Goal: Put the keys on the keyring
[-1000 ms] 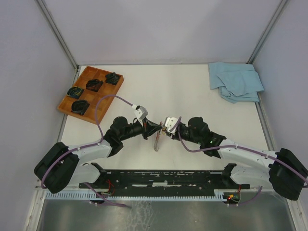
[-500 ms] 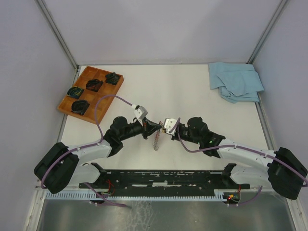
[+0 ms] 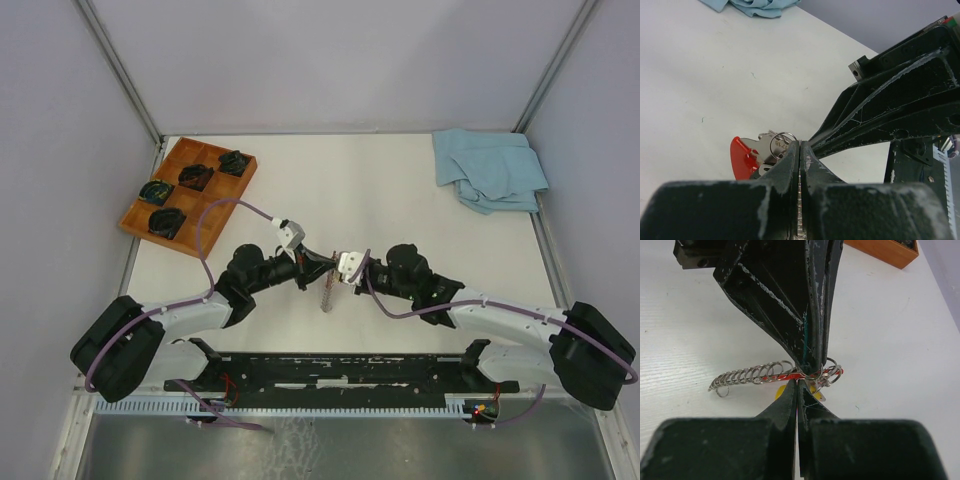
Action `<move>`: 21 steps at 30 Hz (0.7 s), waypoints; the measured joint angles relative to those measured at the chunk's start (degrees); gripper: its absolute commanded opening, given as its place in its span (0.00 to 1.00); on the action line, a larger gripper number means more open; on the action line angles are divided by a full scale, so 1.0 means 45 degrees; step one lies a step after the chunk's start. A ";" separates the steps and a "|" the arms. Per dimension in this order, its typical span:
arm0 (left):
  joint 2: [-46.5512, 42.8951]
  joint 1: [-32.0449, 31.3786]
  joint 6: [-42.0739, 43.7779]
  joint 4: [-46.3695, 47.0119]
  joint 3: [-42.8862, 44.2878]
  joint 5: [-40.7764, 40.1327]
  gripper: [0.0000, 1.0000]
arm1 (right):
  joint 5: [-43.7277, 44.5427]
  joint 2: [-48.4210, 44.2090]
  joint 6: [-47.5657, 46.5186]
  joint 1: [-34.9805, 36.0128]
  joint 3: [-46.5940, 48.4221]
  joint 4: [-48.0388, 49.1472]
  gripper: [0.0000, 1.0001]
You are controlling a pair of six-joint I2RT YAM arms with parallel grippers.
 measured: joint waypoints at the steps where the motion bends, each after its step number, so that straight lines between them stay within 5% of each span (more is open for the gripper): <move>1: 0.0000 0.0000 -0.0010 0.0039 -0.0005 -0.0015 0.03 | 0.0107 -0.0039 -0.0010 0.0000 -0.0044 0.0073 0.05; 12: -0.0019 0.0010 -0.0029 0.0291 -0.0058 -0.0257 0.03 | 0.0971 -0.1025 0.0155 -0.0005 -0.0646 0.0214 0.50; 21: -0.0083 0.0010 -0.0039 0.0287 -0.0068 -0.0257 0.03 | 0.0967 -0.0534 0.0651 -0.0005 -0.0767 0.1166 0.54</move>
